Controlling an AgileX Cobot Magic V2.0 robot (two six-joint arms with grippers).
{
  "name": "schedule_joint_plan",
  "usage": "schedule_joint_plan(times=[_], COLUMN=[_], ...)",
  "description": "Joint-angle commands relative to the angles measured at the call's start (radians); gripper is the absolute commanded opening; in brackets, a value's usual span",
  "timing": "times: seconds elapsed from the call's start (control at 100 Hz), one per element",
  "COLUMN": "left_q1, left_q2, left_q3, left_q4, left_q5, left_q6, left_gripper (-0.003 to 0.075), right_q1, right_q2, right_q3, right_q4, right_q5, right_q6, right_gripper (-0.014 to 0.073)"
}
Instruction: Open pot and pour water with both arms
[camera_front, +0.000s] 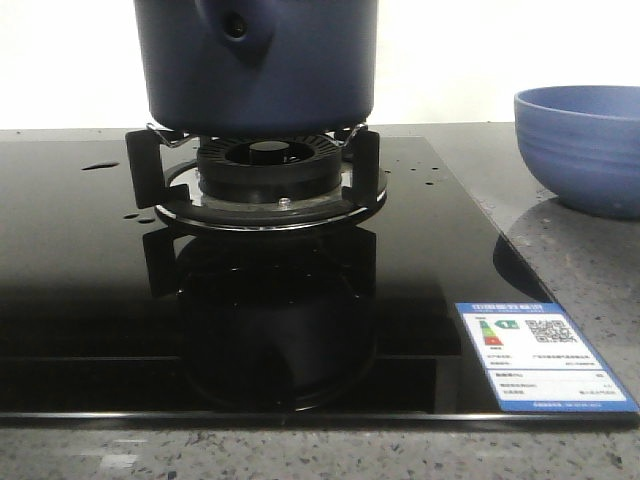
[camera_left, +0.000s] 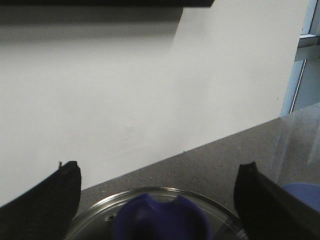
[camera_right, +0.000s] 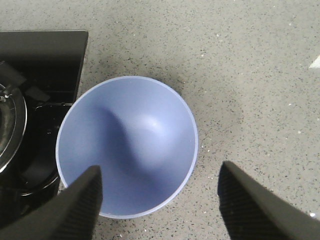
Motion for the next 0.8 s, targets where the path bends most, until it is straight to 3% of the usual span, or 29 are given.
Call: schedule_joint_plan(times=[0.0, 0.15, 0.26, 0.33, 0.48, 0.5, 0.79], left_q1=[0.021, 0.075, 0.132, 0.172, 0.245, 0.253, 0.310], left_q2=[-0.078, -0.151, -0.194, -0.218, -0.283, -0.295, -0.537], left_q3=[-0.038, -0.038, -0.038, -0.036, 0.019, 0.034, 0.360], left_q4=[0.000, 0.004, 0.004, 0.004, 0.007, 0.007, 0.005], left_q5=[-0.039, 0.017, 0.076, 0.131, 0.194, 0.194, -0.007], left_q6=[-0.005, -0.005, -0.005, -0.005, -0.005, -0.005, -0.005], left_gripper=[0.0578, 0.0553, 0.0447, 0.0321, -0.0023, -0.0016, -0.0019], right_q1=[-0.008, -0.008, -0.008, -0.008, 0.003, 0.006, 0.055], right_q2=[-0.020, -0.020, -0.020, -0.020, -0.050, -0.060, -0.289], right_q3=[-0.022, -0.022, -0.021, -0.021, 0.033, 0.049, 0.443], right_q4=[0.024, 0.081, 0.161, 0.214, 0.355, 0.374, 0.566], right_q5=[-0.045, -0.084, -0.145, -0.191, -0.333, -0.350, -0.725], right_q6=[-0.002, -0.011, -0.011, -0.031, -0.180, -0.205, -0.541], right_gripper=[0.0445, 0.0444, 0.0419, 0.0321, -0.0031, -0.0074, -0.0067])
